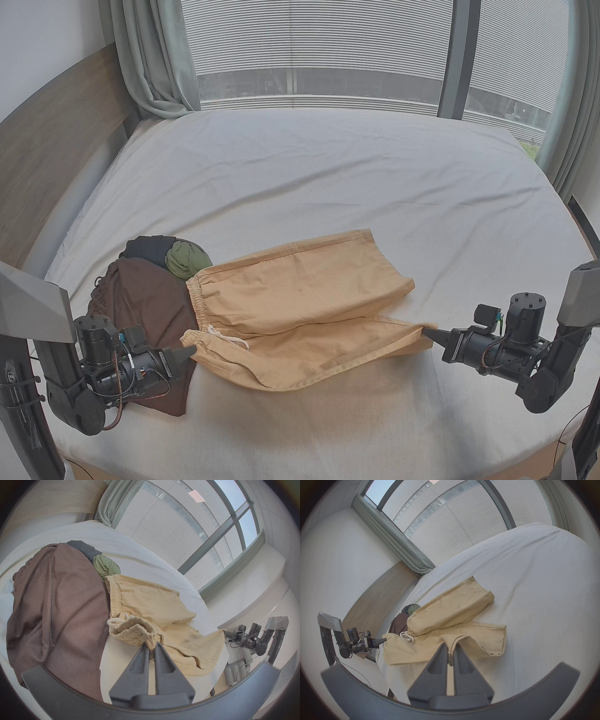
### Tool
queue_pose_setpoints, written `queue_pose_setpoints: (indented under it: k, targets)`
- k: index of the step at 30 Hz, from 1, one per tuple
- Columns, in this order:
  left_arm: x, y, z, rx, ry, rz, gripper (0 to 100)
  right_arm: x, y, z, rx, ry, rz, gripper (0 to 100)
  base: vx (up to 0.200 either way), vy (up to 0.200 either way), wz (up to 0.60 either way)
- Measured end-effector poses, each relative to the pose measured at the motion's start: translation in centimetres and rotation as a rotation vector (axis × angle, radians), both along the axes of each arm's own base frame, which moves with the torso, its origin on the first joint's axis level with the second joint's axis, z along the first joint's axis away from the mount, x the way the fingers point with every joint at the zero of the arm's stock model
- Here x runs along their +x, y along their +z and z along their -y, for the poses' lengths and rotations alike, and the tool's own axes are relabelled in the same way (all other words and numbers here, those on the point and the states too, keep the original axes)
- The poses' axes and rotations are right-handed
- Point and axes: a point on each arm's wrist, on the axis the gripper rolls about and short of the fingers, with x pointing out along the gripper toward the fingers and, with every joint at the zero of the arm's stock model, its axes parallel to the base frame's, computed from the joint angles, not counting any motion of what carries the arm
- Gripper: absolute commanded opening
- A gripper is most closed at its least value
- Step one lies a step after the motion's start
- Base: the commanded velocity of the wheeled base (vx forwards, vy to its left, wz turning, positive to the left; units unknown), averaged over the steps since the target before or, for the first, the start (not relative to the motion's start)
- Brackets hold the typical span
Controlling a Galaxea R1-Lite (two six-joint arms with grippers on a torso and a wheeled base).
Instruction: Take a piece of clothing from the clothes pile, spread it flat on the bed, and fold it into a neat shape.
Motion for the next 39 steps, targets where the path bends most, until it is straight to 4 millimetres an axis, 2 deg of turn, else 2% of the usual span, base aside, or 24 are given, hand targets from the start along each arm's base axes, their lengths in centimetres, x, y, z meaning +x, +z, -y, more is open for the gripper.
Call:
queue_pose_setpoints:
  k: [16,21,39]
  targets:
    - [1.0,1.0,0.3,-0.052,0.065,0.03,0,2.6,4.0,-0.2,0.025,-0.02,0.055,0,0.0,0.0,0.0]
    - [1.2,1.2,0.5,-0.055,0.076,0.038,0,3.4,4.7,-0.1,0.03,-0.029,0.072,0,0.0,0.0,0.0]
    - [2.6,1.9,0.7,-0.117,0.157,0.066,0,7.9,8.3,-0.5,0.039,-0.049,0.106,0,0.0,0.0,0.0]
